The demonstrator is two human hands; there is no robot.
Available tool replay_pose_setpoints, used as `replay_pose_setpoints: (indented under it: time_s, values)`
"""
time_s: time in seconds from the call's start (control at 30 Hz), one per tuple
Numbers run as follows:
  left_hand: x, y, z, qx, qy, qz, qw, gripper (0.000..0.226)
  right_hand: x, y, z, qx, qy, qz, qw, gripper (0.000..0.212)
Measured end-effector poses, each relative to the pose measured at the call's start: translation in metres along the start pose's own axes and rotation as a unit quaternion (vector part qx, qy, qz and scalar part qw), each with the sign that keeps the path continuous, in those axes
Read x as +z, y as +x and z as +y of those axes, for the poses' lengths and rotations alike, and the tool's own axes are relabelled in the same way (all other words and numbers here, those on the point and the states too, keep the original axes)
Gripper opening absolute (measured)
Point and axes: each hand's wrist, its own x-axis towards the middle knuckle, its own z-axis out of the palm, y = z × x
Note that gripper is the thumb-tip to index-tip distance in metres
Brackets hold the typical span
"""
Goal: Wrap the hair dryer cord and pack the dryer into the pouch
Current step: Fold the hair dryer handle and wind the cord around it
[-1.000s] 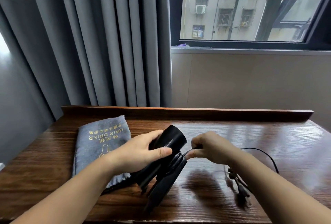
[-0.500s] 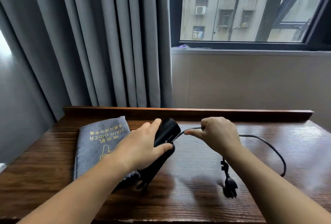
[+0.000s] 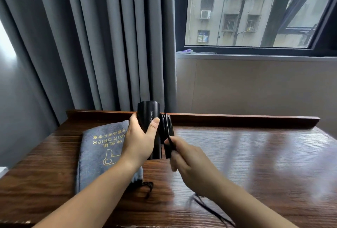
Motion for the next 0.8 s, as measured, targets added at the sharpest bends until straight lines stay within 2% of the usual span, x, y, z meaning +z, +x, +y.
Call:
replay_pose_setpoints:
  time_s: [0.07, 0.13, 0.23, 0.37, 0.47, 0.6, 0.73, 0.8]
  values:
    - [0.001, -0.003, 0.002, -0.009, -0.041, 0.026, 0.999, 0.044, 0.004, -0.003, 0.001, 0.017, 0.058, -0.013, 0.998, 0.017]
    - [0.002, -0.002, 0.000, -0.031, -0.106, 0.044, 0.993, 0.042, 0.007, -0.008, 0.003, 0.013, 0.070, -0.019, 0.997, 0.015]
    - [-0.002, 0.004, -0.002, -0.099, -0.221, 0.058, 0.969, 0.041, 0.014, -0.017, 0.007, 0.009, 0.085, -0.042, 0.995, 0.017]
    - [-0.010, 0.006, 0.000, -0.161, -0.339, 0.024, 0.927, 0.040, 0.015, -0.020, 0.025, 0.054, 0.183, -0.054, 0.980, 0.020]
    - [-0.014, 0.005, 0.005, -0.189, -0.399, -0.049, 0.896, 0.041, 0.010, -0.012, 0.048, 0.072, 0.119, -0.051, 0.989, 0.037]
    - [-0.021, 0.001, 0.008, -0.197, -0.370, -0.177, 0.891, 0.045, -0.006, 0.001, 0.074, 0.102, 0.005, -0.006, 0.995, 0.059]
    - [-0.029, -0.003, 0.003, -0.120, -0.220, -0.315, 0.915, 0.044, -0.032, 0.017, 0.088, 0.099, -0.080, 0.019, 0.992, 0.081]
    - [-0.030, -0.003, 0.002, -0.073, -0.138, -0.358, 0.921, 0.037, -0.044, 0.023, 0.090, 0.093, -0.156, 0.005, 0.983, 0.077]
